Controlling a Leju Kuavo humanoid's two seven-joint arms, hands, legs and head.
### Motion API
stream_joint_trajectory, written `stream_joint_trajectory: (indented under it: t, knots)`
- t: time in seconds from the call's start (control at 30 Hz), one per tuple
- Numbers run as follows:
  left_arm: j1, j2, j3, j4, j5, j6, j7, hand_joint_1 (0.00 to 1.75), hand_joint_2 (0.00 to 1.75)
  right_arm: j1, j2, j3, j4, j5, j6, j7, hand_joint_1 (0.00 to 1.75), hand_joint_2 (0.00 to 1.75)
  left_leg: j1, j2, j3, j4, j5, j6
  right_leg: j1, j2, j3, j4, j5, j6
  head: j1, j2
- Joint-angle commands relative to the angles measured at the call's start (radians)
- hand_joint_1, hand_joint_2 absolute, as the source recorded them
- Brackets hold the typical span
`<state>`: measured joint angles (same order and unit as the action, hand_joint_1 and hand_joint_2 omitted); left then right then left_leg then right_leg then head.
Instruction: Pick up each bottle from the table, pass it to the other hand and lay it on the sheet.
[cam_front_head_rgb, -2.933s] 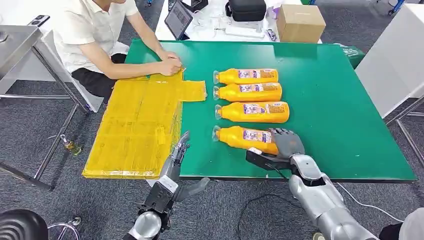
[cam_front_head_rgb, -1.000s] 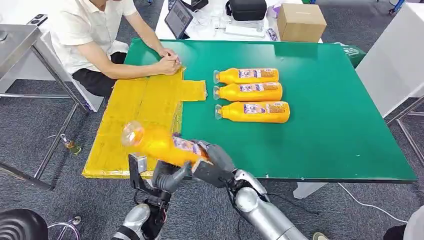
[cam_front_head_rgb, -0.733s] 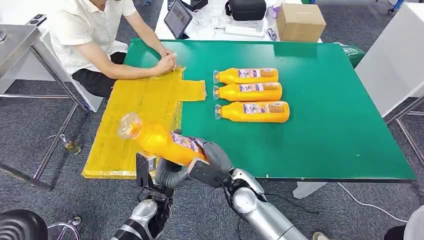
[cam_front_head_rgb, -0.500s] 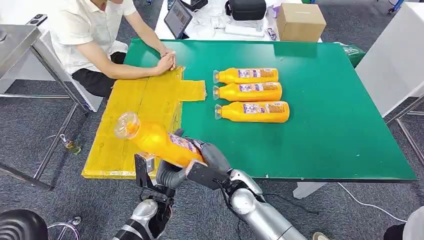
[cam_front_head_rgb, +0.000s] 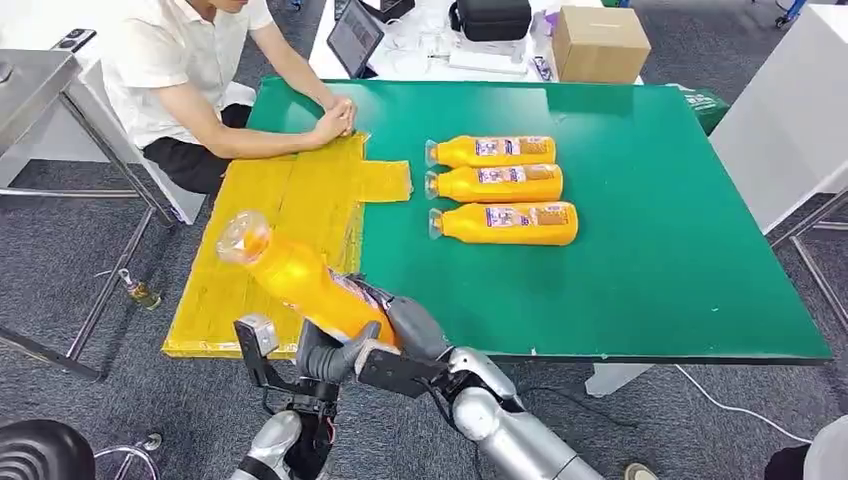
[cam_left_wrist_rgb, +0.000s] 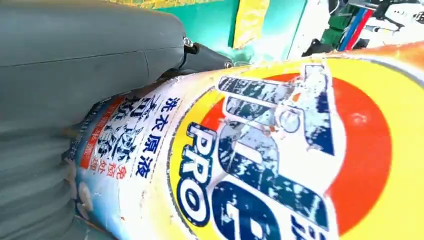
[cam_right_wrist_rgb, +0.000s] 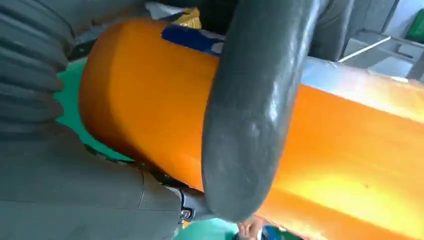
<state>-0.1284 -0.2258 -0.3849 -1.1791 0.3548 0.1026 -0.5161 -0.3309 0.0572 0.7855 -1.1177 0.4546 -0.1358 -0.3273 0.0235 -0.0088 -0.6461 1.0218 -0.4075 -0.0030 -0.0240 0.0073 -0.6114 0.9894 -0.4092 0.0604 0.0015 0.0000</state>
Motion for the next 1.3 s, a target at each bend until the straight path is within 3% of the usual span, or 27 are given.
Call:
stream_joint_trajectory:
  t: [0.03, 0.27, 0.37, 0.4, 0.43, 0.5, 0.53, 0.6, 0.63, 0.83, 0.93, 0.97, 1.0, 1.1, 1.3]
  knots:
    - [-0.043, 0.006, 0.056, -0.028, 0.01, -0.001, -0.004, 1.75, 1.75, 0.041, -0.024, 0.057, 0.079, 0.054, -0.048, 0.023, 0.0, 1.75, 0.001, -0.003, 0.005, -0.001, -0.001, 0.001, 0.002, -0.004, 0.007, -0.002, -0.002, -0.003, 0.0, 0.0]
    - [-0.081, 0.01, 0.13, 0.075, 0.052, 0.081, 0.057, 1.75, 1.75, 0.089, -0.015, 0.02, 0.071, 0.143, -0.177, 0.029, 0.0, 1.75, 0.001, -0.003, 0.003, -0.001, 0.0, 0.001, 0.001, -0.003, 0.004, -0.002, -0.001, -0.002, 0.0, 0.0]
    - [-0.089, 0.019, 0.132, 0.095, 0.053, 0.074, 0.055, 1.75, 1.75, 0.091, -0.017, 0.022, 0.075, 0.142, -0.182, 0.026, 0.0, 1.75, 0.001, -0.003, 0.008, -0.003, -0.001, 0.001, 0.002, -0.005, 0.01, -0.003, -0.002, -0.004, 0.0, 0.0]
    - [-0.102, 0.022, 0.126, 0.121, 0.024, 0.113, 0.049, 1.75, 1.75, 0.095, -0.014, 0.013, 0.078, 0.152, -0.211, 0.025, 0.0, 1.75, 0.001, -0.002, 0.003, -0.001, 0.0, 0.001, 0.001, -0.003, 0.004, -0.002, -0.001, -0.002, 0.0, 0.0]
    - [-0.112, 0.023, 0.129, 0.143, 0.007, 0.147, 0.057, 1.75, 1.75, 0.103, -0.012, 0.001, 0.08, 0.169, -0.248, 0.021, 0.0, 1.75, 0.001, -0.002, 0.005, -0.002, -0.001, 0.001, 0.001, -0.003, 0.006, -0.002, -0.001, -0.003, 0.0, 0.0]
    - [-0.139, 0.045, 0.124, 0.205, -0.019, 0.175, 0.079, 1.75, 1.75, 0.15, 0.001, -0.041, 0.028, 0.166, -0.411, -0.091, 0.0, 1.75, 0.0, -0.002, 0.003, -0.002, 0.0, 0.001, 0.001, -0.002, 0.004, -0.001, -0.001, -0.002, 0.0, 0.0]
    - [-0.148, 0.063, 0.118, 0.237, -0.031, 0.167, 0.094, 1.66, 1.75, 0.177, -0.001, -0.052, -0.035, 0.163, -0.464, -0.121, 0.0, 1.75, 0.001, -0.002, 0.009, -0.003, -0.002, 0.002, 0.002, -0.003, 0.011, -0.003, -0.002, -0.005, 0.0, 0.0]
    - [-0.159, 0.076, 0.132, 0.279, -0.033, 0.17, 0.11, 1.62, 1.75, 0.206, -0.012, -0.062, -0.12, 0.197, -0.549, -0.118, 0.0, 1.75, 0.001, -0.002, 0.007, -0.002, -0.002, 0.001, 0.001, -0.003, 0.008, -0.002, -0.002, -0.003, 0.0, 0.0]
    - [-0.167, 0.081, 0.137, 0.3, -0.033, 0.172, 0.117, 1.75, 1.75, 0.215, -0.017, -0.066, -0.154, 0.194, -0.557, -0.114, 0.0, 1.75, 0.0, -0.002, 0.004, -0.002, -0.001, 0.001, 0.0, -0.002, 0.005, -0.001, -0.002, -0.002, 0.0, 0.0]
    - [-0.189, 0.081, 0.14, 0.326, -0.071, 0.219, 0.111, 1.75, 1.75, 0.244, 0.003, -0.135, -0.195, 0.203, -0.562, -0.154, 0.0, 1.75, 0.0, -0.002, 0.005, -0.001, -0.002, 0.001, 0.001, -0.003, 0.006, -0.001, -0.002, -0.003, 0.0, 0.0]
    - [-0.242, 0.129, 0.028, 0.377, -0.378, 0.451, 0.076, 1.75, 1.75, 0.246, 0.004, -0.14, -0.202, 0.174, -0.562, -0.171, 0.0, 1.75, 0.0, -0.002, 0.003, -0.001, -0.001, 0.001, 0.001, -0.002, 0.004, -0.001, -0.002, -0.003, 0.0, 0.0]
    - [-0.275, 0.154, -0.017, 0.414, -0.547, 0.548, 0.105, 1.75, 1.75, 0.243, 0.004, -0.136, -0.206, 0.168, -0.553, -0.169, 0.0, 1.75, 0.0, -0.002, 0.001, -0.001, 0.0, 0.001, 0.001, -0.002, 0.002, 0.0, -0.001, -0.002, 0.0, 0.0]
    - [-0.302, 0.173, -0.044, 0.442, -0.661, 0.587, 0.153, 1.64, 1.75, 0.238, 0.006, -0.132, -0.205, 0.17, -0.546, -0.17, 0.0, 1.75, 0.0, -0.002, 0.003, -0.001, -0.001, 0.001, 0.001, -0.002, 0.005, -0.001, -0.002, -0.003, 0.0, 0.0]
    - [-0.388, 0.214, -0.059, 0.523, -1.005, 0.577, 0.353, 1.61, 1.75, 0.221, 0.02, -0.13, -0.205, 0.164, -0.509, -0.171, 0.0, 1.75, 0.0, -0.002, 0.004, -0.001, -0.001, 0.001, 0.001, -0.003, 0.005, 0.0, -0.002, -0.003, 0.0, 0.0]
    - [-0.384, 0.202, -0.016, 0.514, -1.048, 0.554, 0.353, 1.62, 1.75, 0.221, 0.022, -0.133, -0.206, 0.166, -0.503, -0.171, 0.0, 1.75, 0.0, 0.001, 0.003, -0.001, -0.001, 0.001, 0.001, 0.001, 0.003, 0.0, 0.0, -0.002, 0.0, 0.0]
